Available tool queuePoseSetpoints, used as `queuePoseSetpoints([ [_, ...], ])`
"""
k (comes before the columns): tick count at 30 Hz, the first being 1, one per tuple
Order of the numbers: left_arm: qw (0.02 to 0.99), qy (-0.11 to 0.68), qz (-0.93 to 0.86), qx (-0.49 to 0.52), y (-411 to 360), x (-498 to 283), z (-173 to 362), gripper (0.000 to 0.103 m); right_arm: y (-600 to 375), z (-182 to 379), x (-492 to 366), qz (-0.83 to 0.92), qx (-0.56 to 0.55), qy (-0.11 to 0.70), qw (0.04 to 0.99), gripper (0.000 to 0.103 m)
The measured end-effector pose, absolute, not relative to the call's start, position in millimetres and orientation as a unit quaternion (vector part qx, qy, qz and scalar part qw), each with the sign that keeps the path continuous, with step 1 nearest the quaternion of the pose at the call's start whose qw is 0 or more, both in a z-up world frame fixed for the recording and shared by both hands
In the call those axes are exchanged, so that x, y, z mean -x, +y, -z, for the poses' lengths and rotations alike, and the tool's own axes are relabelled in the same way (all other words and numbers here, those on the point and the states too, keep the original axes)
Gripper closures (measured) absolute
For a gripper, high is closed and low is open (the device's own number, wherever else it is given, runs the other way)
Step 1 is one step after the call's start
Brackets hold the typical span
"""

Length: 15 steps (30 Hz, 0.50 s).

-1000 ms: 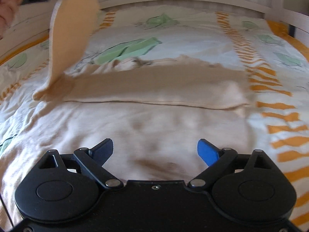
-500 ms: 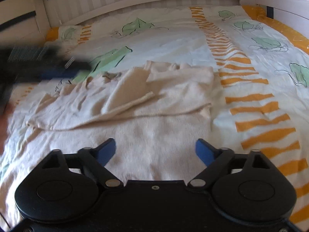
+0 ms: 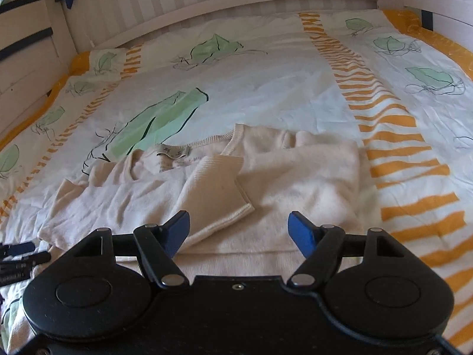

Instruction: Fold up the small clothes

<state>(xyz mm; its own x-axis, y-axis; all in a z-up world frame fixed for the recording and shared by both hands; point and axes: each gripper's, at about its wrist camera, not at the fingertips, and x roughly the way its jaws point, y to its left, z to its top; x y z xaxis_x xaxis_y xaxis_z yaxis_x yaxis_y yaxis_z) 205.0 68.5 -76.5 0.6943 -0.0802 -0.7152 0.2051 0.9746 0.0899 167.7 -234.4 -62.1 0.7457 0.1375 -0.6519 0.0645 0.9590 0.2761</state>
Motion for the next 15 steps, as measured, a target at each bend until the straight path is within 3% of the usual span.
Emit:
queuePoseSetpoints([
  [13,0.925,0.377,0.055,-0.009,82,-255,89,0.052,-225,81,-200,-0.035,-0.155,0.386,0.909,0.027],
  [14,0.924,0.38,0.049,-0.004,85,-255,92,0.052,-225,83,-203,-0.033,-0.164,0.389,0.906,0.028],
  [15,0.922,0.384,0.044,-0.001,87,-254,95,0.051,-225,85,-206,-0.03,-0.174,0.391,0.903,0.036],
])
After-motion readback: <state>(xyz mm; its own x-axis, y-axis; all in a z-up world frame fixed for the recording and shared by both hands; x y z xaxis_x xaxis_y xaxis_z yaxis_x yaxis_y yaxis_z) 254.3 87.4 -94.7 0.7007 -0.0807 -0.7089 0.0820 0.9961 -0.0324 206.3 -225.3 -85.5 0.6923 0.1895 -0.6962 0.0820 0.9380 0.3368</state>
